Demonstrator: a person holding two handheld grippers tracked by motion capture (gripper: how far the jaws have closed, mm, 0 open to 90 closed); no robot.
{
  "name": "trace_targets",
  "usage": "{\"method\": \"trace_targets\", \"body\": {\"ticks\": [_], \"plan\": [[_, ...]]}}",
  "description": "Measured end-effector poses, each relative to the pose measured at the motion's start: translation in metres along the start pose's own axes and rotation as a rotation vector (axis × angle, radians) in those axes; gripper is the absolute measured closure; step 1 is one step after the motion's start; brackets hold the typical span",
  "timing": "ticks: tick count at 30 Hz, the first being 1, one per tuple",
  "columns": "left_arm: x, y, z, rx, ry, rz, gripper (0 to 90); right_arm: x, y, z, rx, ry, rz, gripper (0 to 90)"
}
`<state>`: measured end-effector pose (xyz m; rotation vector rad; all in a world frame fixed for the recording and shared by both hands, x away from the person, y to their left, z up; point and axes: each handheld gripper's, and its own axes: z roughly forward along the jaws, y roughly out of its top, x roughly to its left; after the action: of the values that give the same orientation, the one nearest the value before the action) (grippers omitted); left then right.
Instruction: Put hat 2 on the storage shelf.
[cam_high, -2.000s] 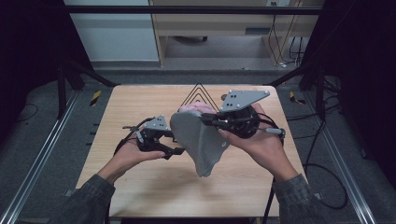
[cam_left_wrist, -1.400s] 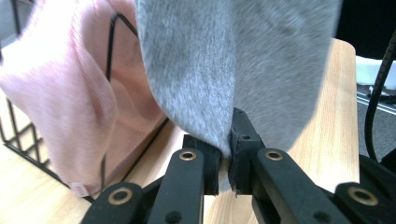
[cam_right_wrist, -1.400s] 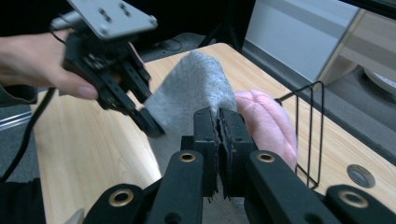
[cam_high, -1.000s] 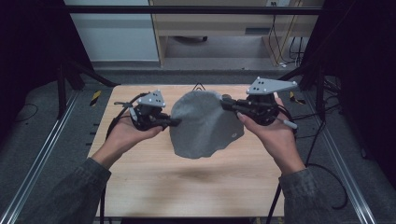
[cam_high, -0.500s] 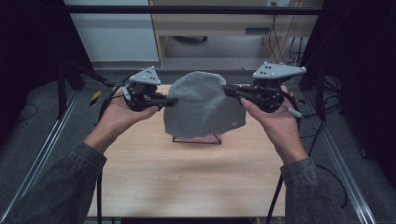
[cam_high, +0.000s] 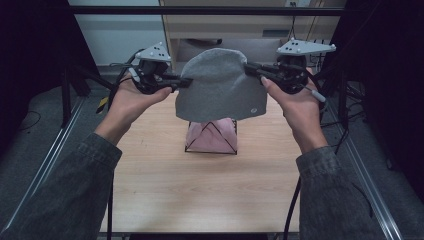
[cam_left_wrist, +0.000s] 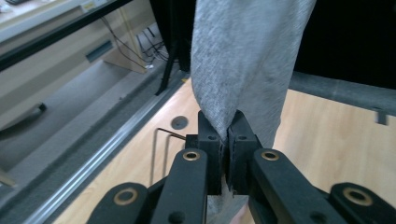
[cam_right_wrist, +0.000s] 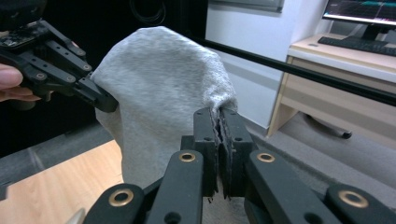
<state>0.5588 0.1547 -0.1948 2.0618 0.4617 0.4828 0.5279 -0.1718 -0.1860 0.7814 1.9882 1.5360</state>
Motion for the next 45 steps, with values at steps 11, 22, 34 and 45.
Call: {"method": "trace_targets", "body": {"ticks": [11, 22, 34, 45], "plan": [[0.028, 0.011, 0.021, -0.042, 0.088, -0.015, 86.3, -0.030, -0.006, 0.027, -0.040, -0.041, 0.058, 86.8], [0.044, -0.005, 0.047, -0.028, 0.125, -0.039, 86.3, -0.047, -0.019, 0.053, -0.028, -0.044, 0.085, 86.7], [0.055, -0.031, 0.073, 0.010, 0.121, -0.076, 86.3, -0.057, -0.050, 0.084, 0.041, -0.048, 0.110, 86.6], [0.053, -0.045, 0.080, 0.022, 0.106, -0.091, 86.3, -0.058, -0.069, 0.091, 0.073, -0.041, 0.126, 86.6]]}}
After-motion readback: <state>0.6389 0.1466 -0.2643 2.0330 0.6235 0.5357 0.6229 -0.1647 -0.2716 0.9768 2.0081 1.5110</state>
